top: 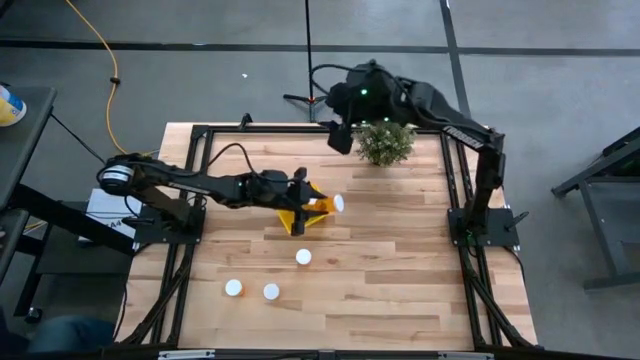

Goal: Pick and place pill bottles into a basket
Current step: Put the yellow pill bottle into the bin

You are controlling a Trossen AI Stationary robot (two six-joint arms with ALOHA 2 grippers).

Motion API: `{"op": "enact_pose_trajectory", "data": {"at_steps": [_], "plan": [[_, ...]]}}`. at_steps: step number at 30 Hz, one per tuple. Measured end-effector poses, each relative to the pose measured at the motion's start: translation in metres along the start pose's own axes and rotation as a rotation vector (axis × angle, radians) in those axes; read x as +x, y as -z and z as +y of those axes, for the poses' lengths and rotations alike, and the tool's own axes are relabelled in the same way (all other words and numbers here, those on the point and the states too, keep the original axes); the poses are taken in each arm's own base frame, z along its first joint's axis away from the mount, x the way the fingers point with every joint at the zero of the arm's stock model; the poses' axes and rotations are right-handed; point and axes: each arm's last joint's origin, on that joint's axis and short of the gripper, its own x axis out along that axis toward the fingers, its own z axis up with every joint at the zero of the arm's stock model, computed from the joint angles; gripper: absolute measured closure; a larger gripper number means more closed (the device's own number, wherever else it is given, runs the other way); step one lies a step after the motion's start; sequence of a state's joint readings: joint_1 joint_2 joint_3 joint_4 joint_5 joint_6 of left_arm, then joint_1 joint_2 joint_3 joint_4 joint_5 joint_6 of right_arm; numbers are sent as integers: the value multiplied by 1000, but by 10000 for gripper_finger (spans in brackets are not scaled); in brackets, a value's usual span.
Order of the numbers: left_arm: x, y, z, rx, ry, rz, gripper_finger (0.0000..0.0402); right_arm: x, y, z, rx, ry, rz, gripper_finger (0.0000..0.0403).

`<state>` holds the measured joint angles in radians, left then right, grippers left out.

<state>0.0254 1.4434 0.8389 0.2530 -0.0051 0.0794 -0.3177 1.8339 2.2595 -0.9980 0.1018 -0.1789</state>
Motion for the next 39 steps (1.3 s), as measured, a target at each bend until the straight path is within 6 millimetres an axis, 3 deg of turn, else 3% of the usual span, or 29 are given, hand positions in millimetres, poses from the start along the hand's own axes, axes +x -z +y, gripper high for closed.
{"op": "enact_pose_trajectory", "data": {"at_steps": [4, 9, 17, 26, 32, 39], "plan": [[-4, -6, 1, -12, -1, -71, 182, -14, 9, -12, 37, 45, 11, 151], [-11, -3, 0, -25, -3, -121, 182, -22, 32, -12, 63, 63, -16, 151], [-28, 1, 1, -23, -29, -172, 181, -29, 104, 3, 89, 20, -287, 151], [-34, 20, 1, -50, -107, -294, 181, -3, 177, 45, 50, -46, -466, 151], [-35, 32, 3, -85, -178, -280, 181, 7, 209, 53, 47, -50, -570, 151], [-37, 36, 4, -87, -234, -345, 181, 12, 237, 62, 65, -195, -656, 151]]}}
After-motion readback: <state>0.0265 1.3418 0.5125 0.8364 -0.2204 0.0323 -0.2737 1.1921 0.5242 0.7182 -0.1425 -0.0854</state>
